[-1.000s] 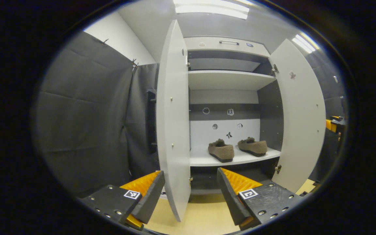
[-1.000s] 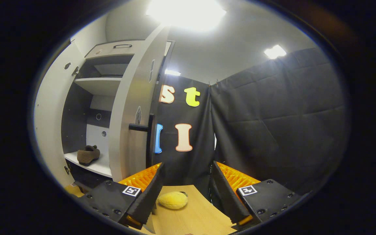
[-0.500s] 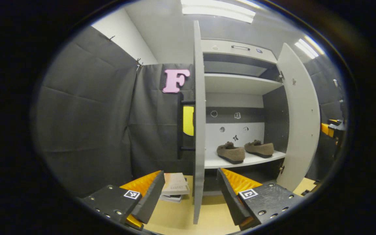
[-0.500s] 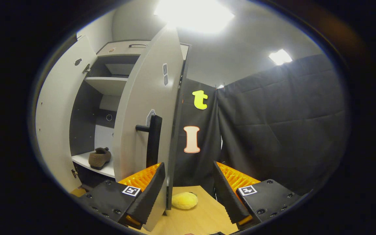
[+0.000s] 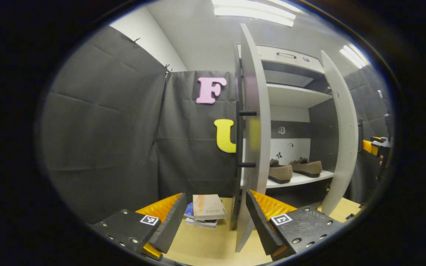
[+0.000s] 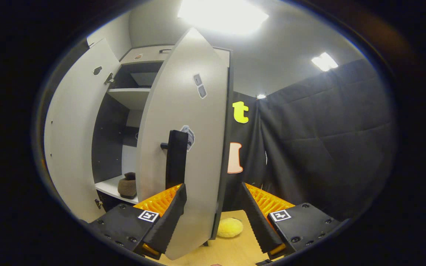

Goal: Grab one shoe with the right hand and put it into the shoe cabinet, grab the other shoe with the left hand and put it into the shoe cabinet; then close the right door with the right hand and the left door with the left hand.

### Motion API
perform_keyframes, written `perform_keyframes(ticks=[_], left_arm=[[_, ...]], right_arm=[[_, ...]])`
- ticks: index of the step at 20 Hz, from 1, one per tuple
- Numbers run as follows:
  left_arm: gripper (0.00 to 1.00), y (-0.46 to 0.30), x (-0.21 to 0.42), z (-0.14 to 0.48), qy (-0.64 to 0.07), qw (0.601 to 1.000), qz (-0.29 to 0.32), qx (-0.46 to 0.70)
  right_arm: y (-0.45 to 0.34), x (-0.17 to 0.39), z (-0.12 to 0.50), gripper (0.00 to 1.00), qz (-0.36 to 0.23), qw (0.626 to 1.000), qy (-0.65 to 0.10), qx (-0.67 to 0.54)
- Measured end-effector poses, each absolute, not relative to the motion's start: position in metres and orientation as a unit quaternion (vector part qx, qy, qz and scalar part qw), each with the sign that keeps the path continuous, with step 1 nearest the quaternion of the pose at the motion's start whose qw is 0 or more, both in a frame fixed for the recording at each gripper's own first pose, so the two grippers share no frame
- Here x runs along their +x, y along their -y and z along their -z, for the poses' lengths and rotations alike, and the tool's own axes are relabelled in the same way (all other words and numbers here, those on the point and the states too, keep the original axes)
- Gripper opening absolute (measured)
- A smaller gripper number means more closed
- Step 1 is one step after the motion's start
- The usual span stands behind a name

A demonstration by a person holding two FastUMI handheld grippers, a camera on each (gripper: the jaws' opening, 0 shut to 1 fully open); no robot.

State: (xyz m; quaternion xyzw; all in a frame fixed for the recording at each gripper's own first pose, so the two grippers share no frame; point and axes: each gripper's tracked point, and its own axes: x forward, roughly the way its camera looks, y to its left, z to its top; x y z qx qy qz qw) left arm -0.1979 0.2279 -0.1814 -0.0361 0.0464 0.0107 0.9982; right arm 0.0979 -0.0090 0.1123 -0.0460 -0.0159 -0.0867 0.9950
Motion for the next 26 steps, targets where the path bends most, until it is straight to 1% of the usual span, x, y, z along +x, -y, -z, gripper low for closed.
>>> perform_keyframes(ticks=[1, 2, 3, 4, 5, 6, 7, 8, 9, 10, 11, 14, 15, 17, 18, 20, 22, 23, 25, 26], left_arm=[[0.93, -0.233, -0.198, 0.183, -0.048, 0.998, -0.015, -0.035], [0.97, -0.238, -0.202, 0.185, -0.049, 0.998, -0.018, -0.034], [0.93, -0.242, -0.203, 0.186, -0.050, 0.998, -0.021, -0.033], [0.93, -0.246, -0.204, 0.187, -0.050, 0.998, -0.025, -0.032], [0.96, -0.250, -0.205, 0.187, -0.051, 0.998, -0.028, -0.032], [0.97, -0.253, -0.205, 0.186, -0.050, 0.998, -0.030, -0.032], [0.97, -0.255, -0.203, 0.185, -0.050, 0.998, -0.031, -0.031], [0.97, -0.258, -0.203, 0.185, -0.049, 0.998, -0.033, -0.029], [0.93, -0.261, -0.199, 0.182, -0.047, 0.998, -0.034, -0.027], [0.93, -0.263, -0.194, 0.178, -0.044, 0.998, -0.034, -0.024], [0.93, -0.265, -0.188, 0.175, -0.041, 0.998, -0.034, -0.021], [0.93, -0.265, -0.166, 0.159, -0.029, 0.999, -0.029, -0.013], [0.97, -0.265, -0.159, 0.154, -0.026, 0.999, -0.027, -0.013], [0.97, -0.266, -0.145, 0.146, -0.023, 0.999, -0.029, -0.013], [0.93, -0.266, -0.136, 0.144, -0.021, 0.999, -0.032, -0.013], [0.93, -0.259, -0.128, 0.138, -0.016, 0.999, -0.032, -0.017], [0.93, -0.261, -0.128, 0.133, -0.012, 0.999, -0.046, -0.006], [0.97, -0.259, -0.127, 0.131, -0.010, 0.999, -0.048, 0.000], [0.92, -0.254, -0.126, 0.130, -0.009, 0.999, -0.052, 0.002], [0.92, -0.254, -0.126, 0.131, -0.010, 0.998, -0.056, 0.003]], right_arm=[[0.000, 0.103, -0.112, 0.90, 0.079, 0.996, 0.017, -0.046], [-0.009, 0.110, -0.110, 0.91, 0.070, 0.996, 0.017, -0.045], [-0.016, 0.115, -0.107, 0.91, 0.064, 0.997, 0.016, -0.046], [-0.022, 0.119, -0.107, 0.92, 0.063, 0.997, 0.018, -0.049], [-0.024, 0.122, -0.108, 0.91, 0.065, 0.996, 0.021, -0.053], [-0.025, 0.123, -0.107, 0.91, 0.065, 0.996, 0.022, -0.056], [-0.026, 0.124, -0.108, 0.94, 0.064, 0.996, 0.022, -0.056], [-0.026, 0.124, -0.107, 0.91, 0.063, 0.996, 0.020, -0.053], [-0.027, 0.122, -0.104, 0.91, 0.060, 0.997, 0.016, -0.048], [-0.026, 0.118, -0.103, 0.92, 0.058, 0.997, 0.014, -0.043], [-0.025, 0.114, -0.102, 0.98, 0.057, 0.998, 0.013, -0.038], [-0.022, 0.095, -0.095, 0.98, 0.050, 0.998, 0.006, -0.024], [-0.021, 0.087, -0.091, 0.97, 0.045, 0.999, 0.002, -0.019], [-0.017, 0.071, -0.080, 0.97, 0.038, 0.999, -0.006, -0.014], [-0.011, 0.065, -0.075, 0.97, 0.041, 0.999, -0.009, -0.017], [0.000, 0.054, -0.063, 0.98, 0.045, 0.998, -0.023, -0.027], [0.016, 0.045, -0.054, 0.98, 0.045, 0.998, -0.038, -0.029], [0.022, 0.042, -0.051, 0.98, 0.045, 0.998, -0.042, -0.027], [0.035, 0.040, -0.046, 0.97, 0.048, 0.997, -0.049, -0.022], [0.040, 0.042, -0.045, 0.98, 0.047, 0.997, -0.051, -0.021]])
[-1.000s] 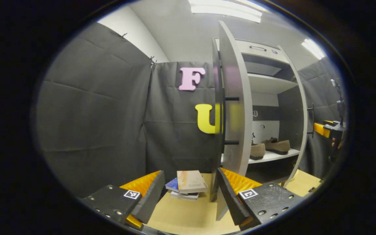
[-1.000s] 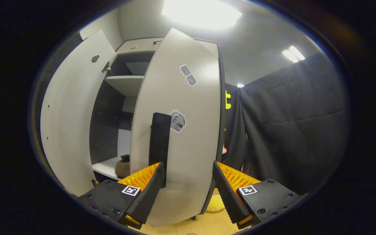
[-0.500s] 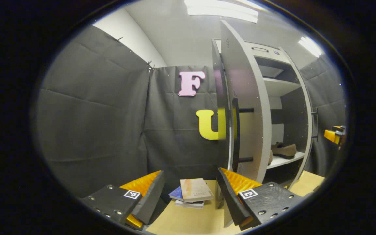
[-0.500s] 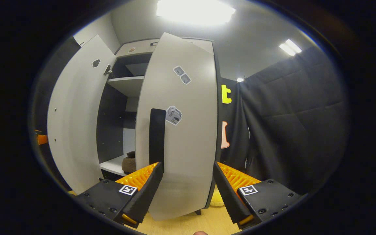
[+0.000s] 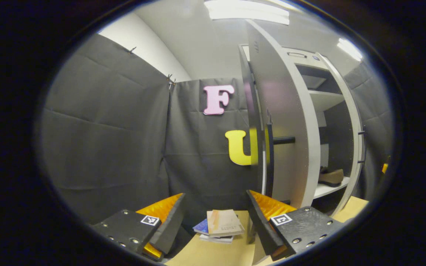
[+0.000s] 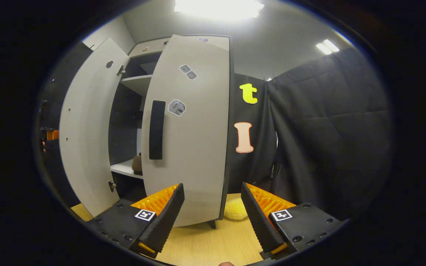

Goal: Grab one shoe with the right hand and put it into the shoe cabinet, grab the other shoe with the left hand and put it into the shoe cabinet; then close the right door with the right hand and the left door with the left hand.

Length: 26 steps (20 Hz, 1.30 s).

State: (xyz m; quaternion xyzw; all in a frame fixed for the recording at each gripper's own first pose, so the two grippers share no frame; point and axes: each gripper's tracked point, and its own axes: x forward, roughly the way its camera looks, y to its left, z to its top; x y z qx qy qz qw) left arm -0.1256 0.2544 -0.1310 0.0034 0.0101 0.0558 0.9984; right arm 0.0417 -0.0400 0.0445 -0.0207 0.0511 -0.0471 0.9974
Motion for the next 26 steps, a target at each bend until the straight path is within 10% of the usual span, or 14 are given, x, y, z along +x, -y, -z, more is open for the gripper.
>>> perform_keyframes(ticks=[26], left_arm=[[0.97, -0.027, -0.083, 0.117, 0.007, 0.999, 0.042, 0.008]], right_arm=[[0.120, 0.023, -0.019, 0.98, 0.038, 0.996, -0.079, -0.008]])
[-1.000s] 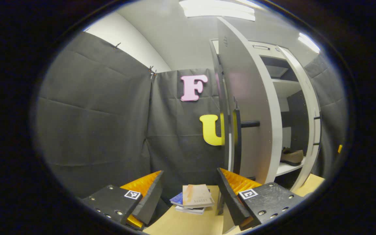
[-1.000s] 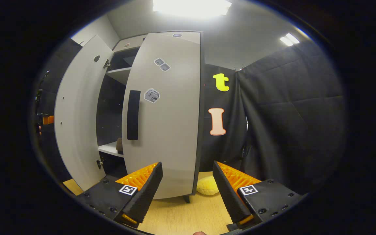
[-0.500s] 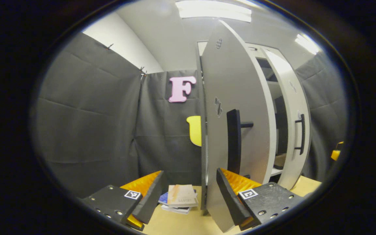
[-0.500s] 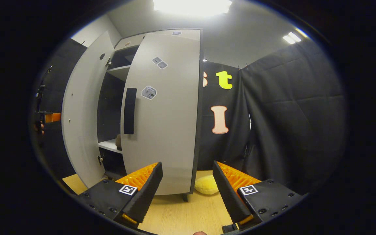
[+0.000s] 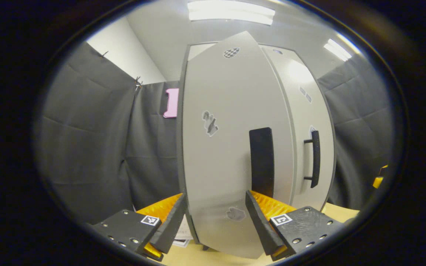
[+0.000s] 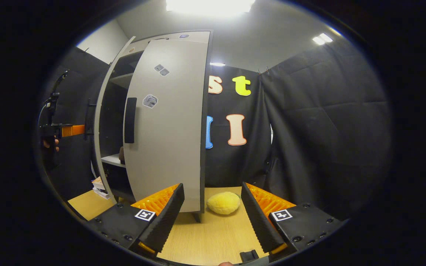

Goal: Grab one shoe with the right hand and put it into the shoe cabinet, grab the other shoe with the left hand and put it into the shoe cabinet; then close the right door with the right hand and the left door with the left hand.

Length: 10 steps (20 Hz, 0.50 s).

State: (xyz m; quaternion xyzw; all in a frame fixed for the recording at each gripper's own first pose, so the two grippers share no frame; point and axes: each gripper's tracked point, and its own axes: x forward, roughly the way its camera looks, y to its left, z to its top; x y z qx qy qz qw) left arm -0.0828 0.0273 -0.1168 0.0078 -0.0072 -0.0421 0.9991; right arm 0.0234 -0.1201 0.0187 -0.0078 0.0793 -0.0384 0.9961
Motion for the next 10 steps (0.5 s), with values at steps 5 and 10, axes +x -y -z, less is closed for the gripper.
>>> perform_keyframes(ticks=[5, 10], left_arm=[[0.97, -0.023, -0.086, 0.114, 0.006, 0.999, 0.033, 0.000], [0.97, -0.021, -0.094, 0.114, 0.001, 1.000, 0.030, 0.001]], right_arm=[[0.128, 0.018, -0.012, 0.98, 0.035, 0.996, -0.083, -0.003], [0.119, 0.015, -0.010, 0.97, 0.004, 0.996, -0.088, 0.007]])
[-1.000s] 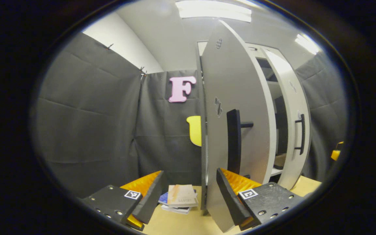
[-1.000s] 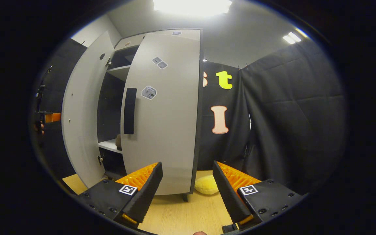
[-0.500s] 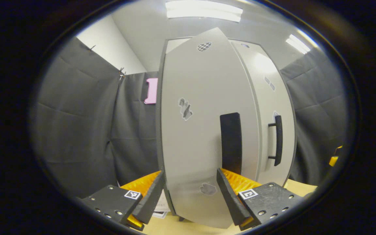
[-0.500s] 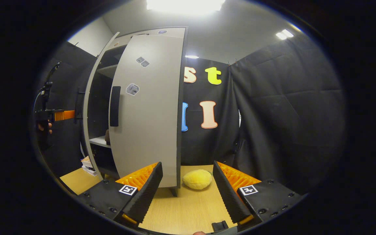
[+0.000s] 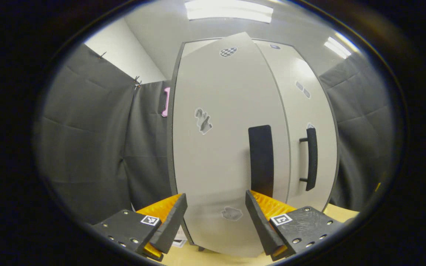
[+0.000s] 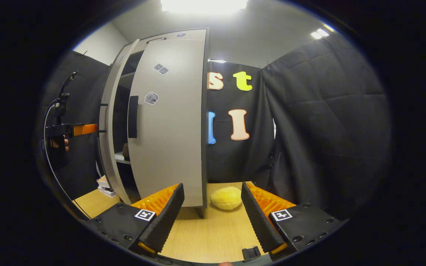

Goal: Grab one shoe with the right hand and put it into the shoe cabinet, grab the other shoe with the left hand and put it into the shoe cabinet; then close the right door with the right hand and the left door with the left hand.

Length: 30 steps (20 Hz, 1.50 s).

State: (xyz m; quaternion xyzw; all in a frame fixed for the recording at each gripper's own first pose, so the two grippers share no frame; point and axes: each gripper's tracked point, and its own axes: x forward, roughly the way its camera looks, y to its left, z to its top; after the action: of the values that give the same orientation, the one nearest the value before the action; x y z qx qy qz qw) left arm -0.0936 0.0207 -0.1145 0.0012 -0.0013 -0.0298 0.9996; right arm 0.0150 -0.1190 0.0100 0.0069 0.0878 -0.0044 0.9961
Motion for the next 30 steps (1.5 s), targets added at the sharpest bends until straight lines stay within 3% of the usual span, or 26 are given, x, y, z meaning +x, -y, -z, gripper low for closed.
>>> perform_keyframes(ticks=[6, 18, 20, 22, 23, 24, 25, 26, 30], left_arm=[[0.97, -0.032, -0.152, 0.104, 0.016, 0.999, 0.033, 0.028], [0.97, -0.097, -0.261, 0.123, -0.002, 0.999, 0.040, 0.008], [0.92, -0.111, -0.276, 0.130, -0.007, 0.999, 0.036, 0.013], [0.97, -0.127, -0.290, 0.138, -0.013, 0.999, 0.029, 0.020], [0.92, -0.133, -0.294, 0.141, -0.016, 0.999, 0.025, 0.020], [0.97, -0.137, -0.296, 0.145, -0.018, 0.999, 0.023, 0.019], [0.96, -0.141, -0.300, 0.148, -0.020, 0.999, 0.019, 0.018], [0.87, -0.148, -0.307, 0.150, -0.019, 1.000, 0.015, 0.018], [0.96, -0.166, -0.327, 0.151, -0.008, 1.000, 0.004, 0.025]], right_arm=[[0.107, -0.004, -0.035, 0.98, -0.019, 0.998, -0.061, -0.003], [0.081, -0.060, -0.065, 0.98, 0.002, 0.999, -0.033, -0.011], [0.077, -0.069, -0.067, 0.98, 0.005, 0.999, -0.031, -0.010], [0.072, -0.077, -0.068, 0.98, 0.006, 1.000, -0.029, -0.009], [0.071, -0.080, -0.067, 0.98, 0.007, 1.000, -0.029, -0.009], [0.069, -0.085, -0.067, 0.98, 0.007, 1.000, -0.029, -0.008], [0.067, -0.088, -0.066, 0.98, 0.007, 1.000, -0.029, -0.007], [0.065, -0.090, -0.066, 0.98, 0.006, 1.000, -0.028, -0.006], [0.065, -0.099, -0.065, 0.98, 0.008, 1.000, -0.018, -0.009]])
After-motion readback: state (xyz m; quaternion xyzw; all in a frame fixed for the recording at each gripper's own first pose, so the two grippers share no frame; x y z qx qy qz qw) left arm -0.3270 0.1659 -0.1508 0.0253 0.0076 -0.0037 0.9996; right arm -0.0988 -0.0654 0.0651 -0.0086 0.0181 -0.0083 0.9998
